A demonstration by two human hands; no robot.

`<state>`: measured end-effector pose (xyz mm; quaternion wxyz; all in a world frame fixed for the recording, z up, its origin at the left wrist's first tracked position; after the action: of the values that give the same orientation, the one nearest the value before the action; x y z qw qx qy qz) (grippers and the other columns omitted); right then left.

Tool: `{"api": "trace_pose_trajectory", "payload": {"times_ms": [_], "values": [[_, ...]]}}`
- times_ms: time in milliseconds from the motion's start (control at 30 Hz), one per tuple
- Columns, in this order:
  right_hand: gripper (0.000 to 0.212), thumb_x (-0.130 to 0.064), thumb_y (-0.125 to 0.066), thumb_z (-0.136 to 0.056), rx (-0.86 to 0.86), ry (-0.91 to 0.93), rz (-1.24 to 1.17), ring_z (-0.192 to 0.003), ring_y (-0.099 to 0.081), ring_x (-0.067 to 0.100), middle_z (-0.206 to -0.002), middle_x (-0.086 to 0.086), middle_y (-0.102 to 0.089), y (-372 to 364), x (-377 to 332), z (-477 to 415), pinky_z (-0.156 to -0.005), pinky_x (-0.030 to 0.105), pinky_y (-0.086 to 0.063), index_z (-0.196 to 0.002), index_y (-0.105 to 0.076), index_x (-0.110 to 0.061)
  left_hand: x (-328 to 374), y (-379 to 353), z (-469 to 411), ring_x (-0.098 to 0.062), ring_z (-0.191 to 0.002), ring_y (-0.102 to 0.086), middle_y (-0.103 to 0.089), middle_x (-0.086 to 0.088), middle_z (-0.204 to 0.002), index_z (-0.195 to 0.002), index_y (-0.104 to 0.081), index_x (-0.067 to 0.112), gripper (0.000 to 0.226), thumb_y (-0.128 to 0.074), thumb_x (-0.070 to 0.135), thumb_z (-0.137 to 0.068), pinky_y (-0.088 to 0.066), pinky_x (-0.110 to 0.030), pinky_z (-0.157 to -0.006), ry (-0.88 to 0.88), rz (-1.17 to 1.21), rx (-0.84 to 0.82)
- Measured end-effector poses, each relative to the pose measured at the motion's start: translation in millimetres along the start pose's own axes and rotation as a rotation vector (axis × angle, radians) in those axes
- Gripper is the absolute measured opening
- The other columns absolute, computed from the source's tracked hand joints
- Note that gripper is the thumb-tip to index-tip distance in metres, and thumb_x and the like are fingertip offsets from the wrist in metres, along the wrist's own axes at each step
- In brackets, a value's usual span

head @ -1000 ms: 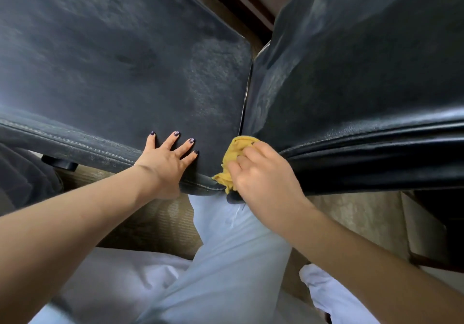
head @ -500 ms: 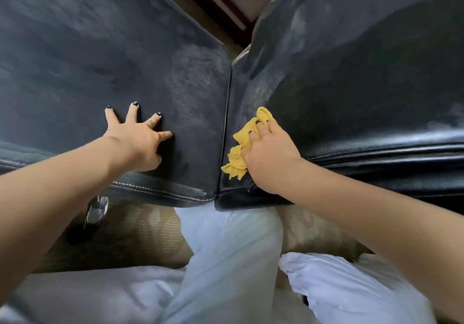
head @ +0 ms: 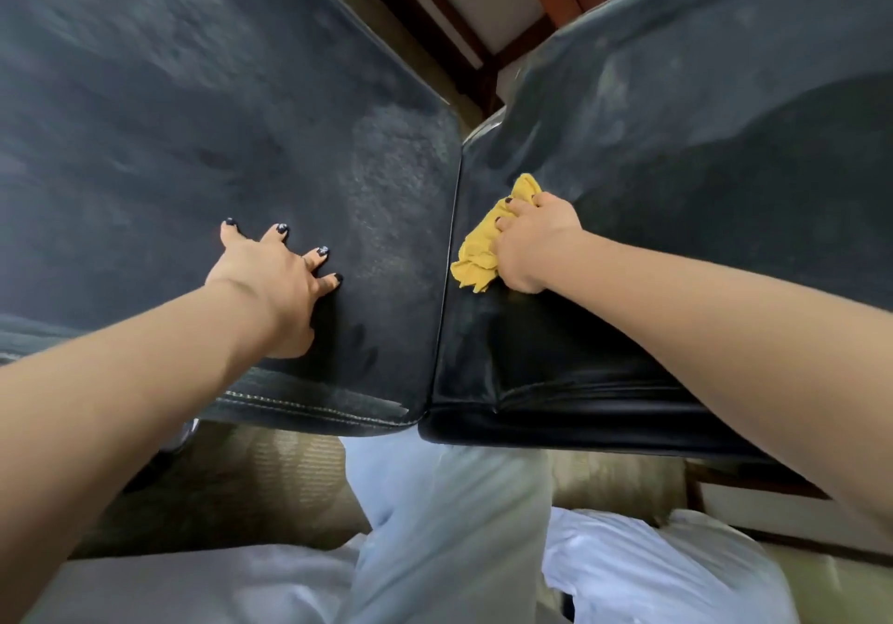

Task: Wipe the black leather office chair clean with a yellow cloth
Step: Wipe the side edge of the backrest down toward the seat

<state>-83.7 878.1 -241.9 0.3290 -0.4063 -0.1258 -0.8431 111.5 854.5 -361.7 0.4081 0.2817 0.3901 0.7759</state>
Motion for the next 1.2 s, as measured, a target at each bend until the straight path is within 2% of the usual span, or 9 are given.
{"api": "trace_pose_trajectory", "payload": {"times_ms": [167,300,400,500,567,633,733,833,1200], "values": [[0.062,-0.037,-0.035,-0.097,0.004,-0.114,0.038,-0.147,0.005,0.032,-0.16,0.01,-0.004,0,-4,-2,-0.118,0.048,0.002,-0.152,-0.016,-0.015,2,2,-4,-0.031,-0.145,-0.003,0.003,0.011,-0.159,-0.151,-0.002,0.037,0.072,-0.037,0.056,-0.091,-0.021,-0.062,-0.108,-0.002,0.023,-0.02],[0.049,-0.038,-0.034,-0.097,-0.027,-0.06,0.001,-0.144,-0.014,0.03,-0.153,0.007,-0.028,-4,-30,13,-0.116,0.043,0.001,-0.143,-0.039,-0.021,-1,6,-3,-0.03,-0.145,-0.005,0.003,0.012,-0.159,-0.151,-0.003,0.037,0.076,-0.04,0.06,-0.089,-0.021,-0.062,-0.108,-0.017,0.022,-0.045],[0.014,-0.036,-0.037,-0.096,-0.135,0.074,-0.034,-0.13,-0.036,0.02,-0.123,-0.01,-0.049,-10,-56,27,-0.112,0.038,-0.012,-0.106,-0.048,-0.038,-1,4,-1,-0.03,-0.145,-0.006,0.003,0.012,-0.159,-0.151,-0.001,0.036,0.08,-0.042,0.064,-0.087,-0.022,-0.06,-0.109,-0.021,-0.001,-0.039],[0.028,-0.029,-0.043,-0.097,-0.107,0.155,-0.057,-0.131,-0.038,0.023,-0.102,0.001,-0.053,-6,-72,45,-0.111,0.041,-0.019,-0.072,-0.039,-0.016,0,3,-1,-0.03,-0.145,-0.006,0.004,0.011,-0.159,-0.151,0.0,0.036,0.082,-0.042,0.065,-0.086,-0.023,-0.059,-0.109,-0.016,-0.002,-0.033],[0.021,-0.031,-0.04,-0.099,-0.052,0.306,-0.059,-0.138,-0.03,0.021,-0.133,0.001,-0.049,-8,-89,47,-0.113,0.043,-0.017,-0.105,-0.055,-0.017,1,4,-1,-0.031,-0.145,-0.005,0.004,0.011,-0.159,-0.15,0.0,0.036,0.083,-0.043,0.066,-0.086,-0.023,-0.06,-0.109,-0.014,0.004,-0.036],[0.04,-0.04,-0.028,-0.099,-0.128,0.361,0.025,-0.142,-0.018,0.016,-0.143,-0.008,-0.034,-10,-99,55,-0.114,0.045,-0.009,-0.138,-0.038,-0.036,0,4,-1,-0.031,-0.145,-0.004,0.004,0.011,-0.159,-0.15,0.001,0.036,0.084,-0.043,0.066,-0.086,-0.023,-0.06,-0.109,-0.011,0.001,-0.033],[0.04,-0.041,-0.031,-0.1,-0.08,0.415,0.028,-0.14,-0.022,0.016,-0.123,-0.007,-0.035,-10,-90,65,-0.113,0.039,-0.009,-0.14,-0.034,-0.039,1,2,-2,-0.031,-0.145,-0.004,0.005,0.011,-0.159,-0.151,0.002,0.036,0.086,-0.044,0.067,-0.085,-0.023,-0.06,-0.109,-0.014,-0.004,-0.018],[0.039,-0.028,-0.041,-0.1,-0.015,0.39,0.023,-0.139,-0.027,0.017,-0.142,-0.01,-0.038,0,-67,78,-0.11,0.031,-0.016,-0.139,-0.039,-0.029,1,1,-2,-0.032,-0.145,-0.003,0.005,0.01,-0.159,-0.151,0.002,0.035,0.088,-0.045,0.069,-0.083,-0.022,-0.06,-0.109,-0.013,-0.005,-0.01],[0.032,-0.026,-0.036,-0.098,0.139,0.041,-0.178,-0.13,-0.039,0.025,-0.134,0.002,-0.05,-7,20,75,-0.106,0.039,-0.031,-0.126,-0.051,-0.023,3,4,-2,-0.033,-0.145,-0.002,0.006,0.009,-0.159,-0.151,0.003,0.034,0.086,-0.041,0.068,-0.086,-0.021,-0.062,-0.109,-0.009,-0.005,-0.033]]}}
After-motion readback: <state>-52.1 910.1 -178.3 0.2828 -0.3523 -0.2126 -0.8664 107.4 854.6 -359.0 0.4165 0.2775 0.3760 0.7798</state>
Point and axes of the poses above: each hand's wrist, its own z-axis away from the middle knuckle, its own y-axis out of the back of the hand, x = y × z, the point moved 2 cm from there along -z, towards the middle knuckle
